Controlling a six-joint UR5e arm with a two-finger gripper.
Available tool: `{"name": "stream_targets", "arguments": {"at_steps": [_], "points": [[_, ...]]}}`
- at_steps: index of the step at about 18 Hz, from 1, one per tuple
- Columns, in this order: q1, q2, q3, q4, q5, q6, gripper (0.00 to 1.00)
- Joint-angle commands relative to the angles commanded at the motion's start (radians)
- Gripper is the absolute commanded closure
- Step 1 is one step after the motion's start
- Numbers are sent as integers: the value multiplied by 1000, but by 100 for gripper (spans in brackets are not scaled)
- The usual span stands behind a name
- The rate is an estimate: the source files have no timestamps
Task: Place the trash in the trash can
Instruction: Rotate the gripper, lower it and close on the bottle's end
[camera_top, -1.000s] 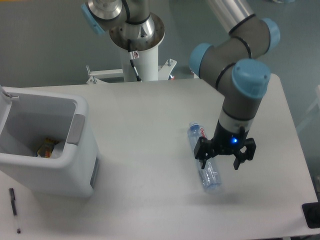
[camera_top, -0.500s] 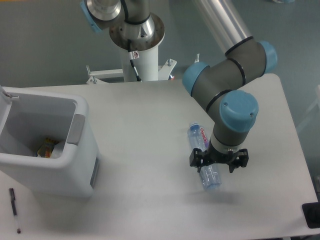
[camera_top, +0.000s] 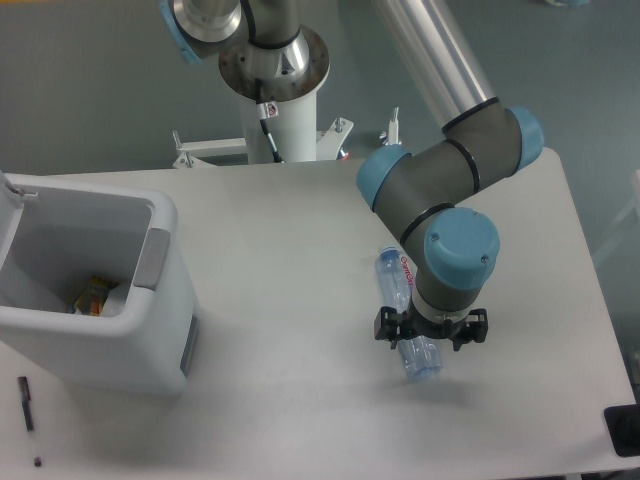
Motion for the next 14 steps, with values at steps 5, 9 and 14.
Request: {"name": "stream_targets", "arguments": {"at_steps": [5,9,14], "points": [[-12,-20,2,0,38,0,0],[-49,-57,5,6,104,-2,2],[-49,-71,5,44,111,-3,3]]}}
